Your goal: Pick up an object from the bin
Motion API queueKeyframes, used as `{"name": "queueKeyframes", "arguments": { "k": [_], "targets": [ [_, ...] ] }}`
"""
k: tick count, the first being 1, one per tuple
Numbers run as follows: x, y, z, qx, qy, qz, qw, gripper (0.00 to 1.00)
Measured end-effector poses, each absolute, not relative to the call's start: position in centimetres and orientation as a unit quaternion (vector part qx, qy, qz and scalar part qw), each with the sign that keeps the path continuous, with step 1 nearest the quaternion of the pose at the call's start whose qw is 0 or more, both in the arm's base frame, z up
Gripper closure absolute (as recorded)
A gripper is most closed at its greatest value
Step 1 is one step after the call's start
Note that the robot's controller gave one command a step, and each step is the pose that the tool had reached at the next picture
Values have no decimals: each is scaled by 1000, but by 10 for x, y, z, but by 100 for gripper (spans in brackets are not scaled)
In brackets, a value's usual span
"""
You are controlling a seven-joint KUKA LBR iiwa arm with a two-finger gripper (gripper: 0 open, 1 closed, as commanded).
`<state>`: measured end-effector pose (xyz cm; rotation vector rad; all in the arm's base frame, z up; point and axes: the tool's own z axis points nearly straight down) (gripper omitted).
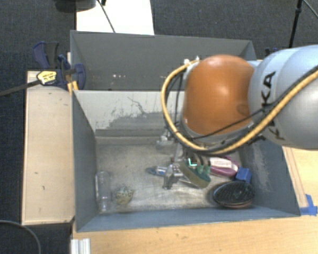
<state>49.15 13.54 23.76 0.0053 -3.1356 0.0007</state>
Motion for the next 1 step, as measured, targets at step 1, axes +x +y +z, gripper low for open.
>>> {"name": "queueKeyframes", "arguments": {
  "k": [1],
  "targets": [
    [507,39,70,41,-999,-1,-5,0]
  ]
}}
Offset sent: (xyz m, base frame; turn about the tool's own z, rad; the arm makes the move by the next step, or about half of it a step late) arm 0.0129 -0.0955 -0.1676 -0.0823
